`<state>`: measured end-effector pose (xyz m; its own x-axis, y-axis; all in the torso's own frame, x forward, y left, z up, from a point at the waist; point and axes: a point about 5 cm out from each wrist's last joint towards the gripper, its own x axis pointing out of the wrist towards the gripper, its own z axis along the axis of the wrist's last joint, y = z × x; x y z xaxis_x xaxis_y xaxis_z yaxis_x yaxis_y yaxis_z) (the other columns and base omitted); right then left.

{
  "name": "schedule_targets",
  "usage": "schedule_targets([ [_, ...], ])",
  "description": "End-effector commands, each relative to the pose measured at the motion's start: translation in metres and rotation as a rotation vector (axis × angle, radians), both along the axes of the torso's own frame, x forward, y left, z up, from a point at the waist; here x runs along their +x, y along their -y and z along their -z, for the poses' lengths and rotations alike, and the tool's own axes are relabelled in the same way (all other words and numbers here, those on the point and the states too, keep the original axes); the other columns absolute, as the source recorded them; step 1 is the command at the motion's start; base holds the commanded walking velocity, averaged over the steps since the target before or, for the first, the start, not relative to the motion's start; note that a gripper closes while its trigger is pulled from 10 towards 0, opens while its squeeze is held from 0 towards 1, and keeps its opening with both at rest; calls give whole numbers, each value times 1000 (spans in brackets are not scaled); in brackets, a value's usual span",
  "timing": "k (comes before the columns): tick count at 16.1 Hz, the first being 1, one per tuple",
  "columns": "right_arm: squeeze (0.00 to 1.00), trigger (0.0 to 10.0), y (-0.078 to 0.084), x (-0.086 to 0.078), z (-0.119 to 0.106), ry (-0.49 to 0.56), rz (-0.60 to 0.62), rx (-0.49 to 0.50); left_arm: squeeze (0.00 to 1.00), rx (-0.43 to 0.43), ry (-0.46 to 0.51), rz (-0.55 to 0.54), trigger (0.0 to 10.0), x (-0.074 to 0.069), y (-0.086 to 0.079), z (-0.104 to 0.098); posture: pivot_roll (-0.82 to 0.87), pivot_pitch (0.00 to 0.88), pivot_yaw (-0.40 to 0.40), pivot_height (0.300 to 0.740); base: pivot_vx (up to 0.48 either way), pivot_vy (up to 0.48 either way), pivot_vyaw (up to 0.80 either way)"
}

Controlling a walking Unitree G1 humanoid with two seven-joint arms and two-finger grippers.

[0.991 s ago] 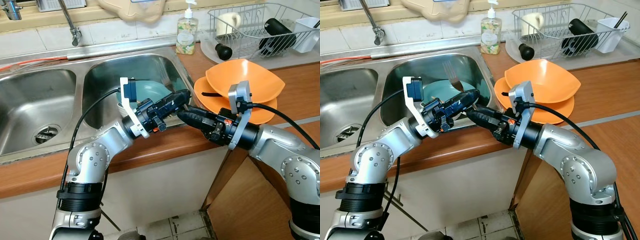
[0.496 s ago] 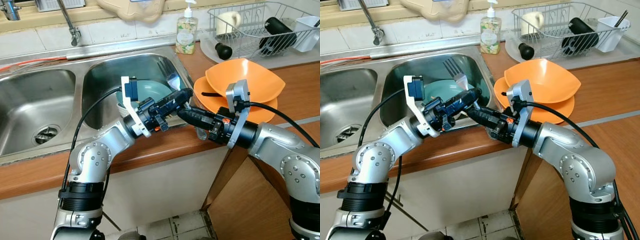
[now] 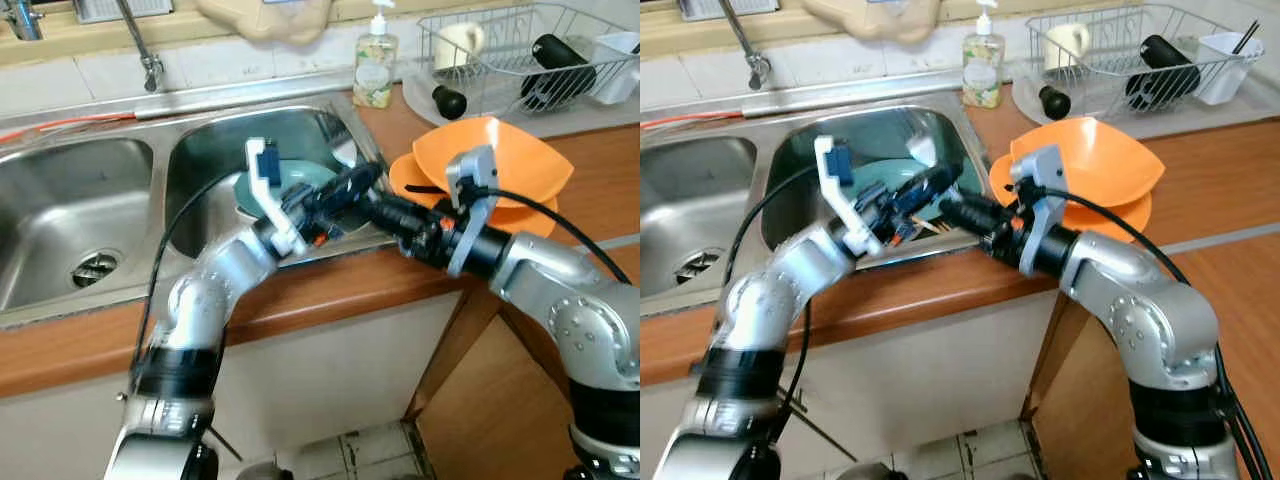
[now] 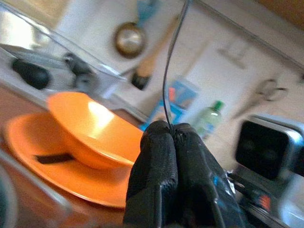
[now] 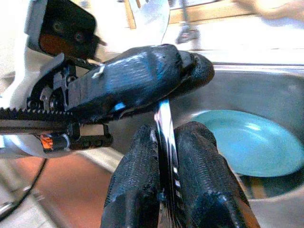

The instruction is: Kitchen organization

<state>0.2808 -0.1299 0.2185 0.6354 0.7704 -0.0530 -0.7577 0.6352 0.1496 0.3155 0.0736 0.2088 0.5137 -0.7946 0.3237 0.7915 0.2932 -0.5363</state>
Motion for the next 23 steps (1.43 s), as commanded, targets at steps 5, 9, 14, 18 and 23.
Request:
schedule_targets([
  [5, 0, 10000, 2, 0, -3, 42, 58, -38, 0, 68, -166, -459, 0, 52, -55, 10, -122, 0, 105, 740, 0, 0, 0],
  [9, 0, 10000, -1, 0, -2, 46, 57, -53, 0, 66, -226, -552, 0, 69, -60, 11, -125, 0, 102, 740, 0, 0, 0],
  [14, 0, 10000, -8, -1, 2, 53, 42, -114, 1000, 245, -516, -841, 10000, 83, -83, 47, -125, 0, 94, 740, 0, 0, 0],
  [18, 0, 10000, -8, -1, 2, 55, 42, -122, 1000, 234, -557, -840, 10000, 84, -81, 51, -127, 0, 91, 740, 0, 0, 0],
  [23, 1000, 10000, -2, 9, 1, 11, 116, -94, 1000, 248, -584, -841, 10000, 84, -81, 56, -126, 0, 88, 740, 0, 0, 0],
])
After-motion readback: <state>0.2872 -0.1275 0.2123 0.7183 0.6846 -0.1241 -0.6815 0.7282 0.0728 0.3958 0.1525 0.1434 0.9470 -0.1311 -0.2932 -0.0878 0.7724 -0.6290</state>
